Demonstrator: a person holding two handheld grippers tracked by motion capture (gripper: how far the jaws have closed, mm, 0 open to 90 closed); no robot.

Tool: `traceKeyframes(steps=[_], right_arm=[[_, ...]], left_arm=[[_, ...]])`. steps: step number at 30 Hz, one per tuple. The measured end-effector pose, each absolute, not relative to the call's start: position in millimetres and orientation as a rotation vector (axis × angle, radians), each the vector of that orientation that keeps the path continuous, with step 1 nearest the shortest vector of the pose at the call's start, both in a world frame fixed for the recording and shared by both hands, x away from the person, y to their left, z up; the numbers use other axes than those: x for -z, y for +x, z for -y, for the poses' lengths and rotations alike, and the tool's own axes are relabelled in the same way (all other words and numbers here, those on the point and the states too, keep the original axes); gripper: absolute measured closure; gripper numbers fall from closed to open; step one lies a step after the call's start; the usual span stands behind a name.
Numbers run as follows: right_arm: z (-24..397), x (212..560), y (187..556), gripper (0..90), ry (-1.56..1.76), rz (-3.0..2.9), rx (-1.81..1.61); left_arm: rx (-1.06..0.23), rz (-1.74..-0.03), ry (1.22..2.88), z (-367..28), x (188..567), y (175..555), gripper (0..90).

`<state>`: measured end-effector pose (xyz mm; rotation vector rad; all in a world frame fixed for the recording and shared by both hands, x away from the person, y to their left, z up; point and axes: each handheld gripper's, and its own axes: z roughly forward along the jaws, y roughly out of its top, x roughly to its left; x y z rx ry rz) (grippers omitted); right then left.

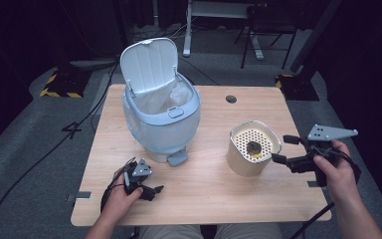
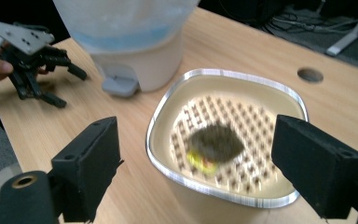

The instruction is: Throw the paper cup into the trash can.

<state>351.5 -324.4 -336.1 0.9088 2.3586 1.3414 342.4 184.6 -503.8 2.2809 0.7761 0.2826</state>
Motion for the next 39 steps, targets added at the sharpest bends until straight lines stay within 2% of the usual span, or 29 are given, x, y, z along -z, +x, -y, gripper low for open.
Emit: traceKeyframes(steps=[7,19,30,34,36,39], right_arm=[[349,390,329,16.5,1.007,-2.285,-1.468],[359,484,330,19.9,1.140,-2.344,-1.228],[352,503,331,17.8,1.120,-2.366,-1.104],[346,504,330,13.6,1.067,-2.376,-1.032],[345,504,330,13.4,1.071,-2.376,-1.030],[345,504,330,13.3,1.071,-2.376,-1.030]], left_arm=[[-0.283,-0.775,2.281,-185,504,342,12.6],[-0.301,-0.809,2.268,-184,504,339,12.9],[-0.310,-0.838,2.258,-185,504,337,13.1],[-0.319,-0.872,2.236,-187,503,336,18.7],[-0.310,-0.910,2.221,-189,500,336,24.4],[-0.318,-0.923,2.180,-193,493,335,25.1]])
